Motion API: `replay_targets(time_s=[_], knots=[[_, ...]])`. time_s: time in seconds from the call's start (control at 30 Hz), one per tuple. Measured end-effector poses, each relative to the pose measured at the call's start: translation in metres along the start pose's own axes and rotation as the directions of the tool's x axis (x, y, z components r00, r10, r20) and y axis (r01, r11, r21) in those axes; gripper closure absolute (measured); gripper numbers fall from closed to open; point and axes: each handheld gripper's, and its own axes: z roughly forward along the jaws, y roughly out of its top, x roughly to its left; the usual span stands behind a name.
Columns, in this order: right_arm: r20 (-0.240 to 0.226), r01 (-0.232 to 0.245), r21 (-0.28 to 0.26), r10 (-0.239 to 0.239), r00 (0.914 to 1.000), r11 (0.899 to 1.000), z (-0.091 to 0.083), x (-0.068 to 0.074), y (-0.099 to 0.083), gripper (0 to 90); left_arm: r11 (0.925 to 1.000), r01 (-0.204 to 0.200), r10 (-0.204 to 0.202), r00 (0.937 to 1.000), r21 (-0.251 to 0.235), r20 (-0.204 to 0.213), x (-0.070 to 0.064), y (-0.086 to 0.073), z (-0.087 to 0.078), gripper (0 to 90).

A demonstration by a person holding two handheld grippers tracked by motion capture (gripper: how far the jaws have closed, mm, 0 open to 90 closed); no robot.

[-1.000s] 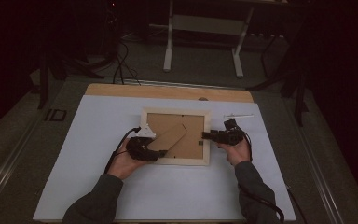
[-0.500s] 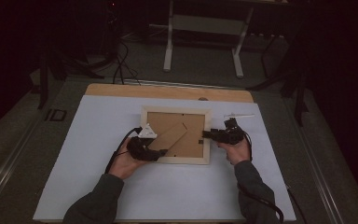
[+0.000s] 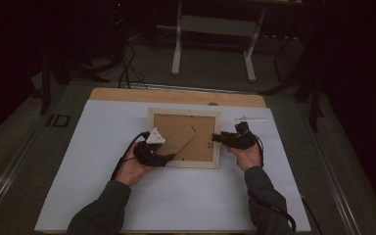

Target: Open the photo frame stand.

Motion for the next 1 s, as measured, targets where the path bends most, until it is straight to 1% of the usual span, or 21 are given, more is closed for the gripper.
replay_targets(time_s=[0.2,0.43,0.6,0.8,1.0], knots=[[0.015,0.006,-0.02,-0.005,0.9999,1.0,0.0005,0.0017,0.0024,60.5,1.0,-0.007,0.007,0.9998,0.002,-0.016,0.0025,0.0021,0.0016,47.7],[0.03,0.016,-0.043,-0.015,0.9994,0.999,-0.0001,0.0036,0.0055,61.5,0.9999,-0.002,0.002,0.9997,0.013,-0.025,0.004,0.0048,0.0034,49.5],[0.036,0.026,-0.056,-0.024,0.9991,0.998,-0.0006,0.0052,0.0083,62.3,0.9997,-0.015,0.015,0.9991,0.019,-0.039,0.0023,0.006,0.0046,51.3],[0.05,0.051,-0.072,-0.048,0.9976,0.996,-0.002,0.0083,0.0094,62.7,0.9987,-0.041,0.043,0.9975,0.031,-0.057,-0.0001,0.0074,0.0062,53.8],[0.065,0.065,-0.085,-0.06,0.9961,0.994,-0.0031,0.0098,0.0086,62.7,0.9983,-0.049,0.051,0.9966,0.033,-0.066,-0.0001,0.0085,0.0075,54.2]])
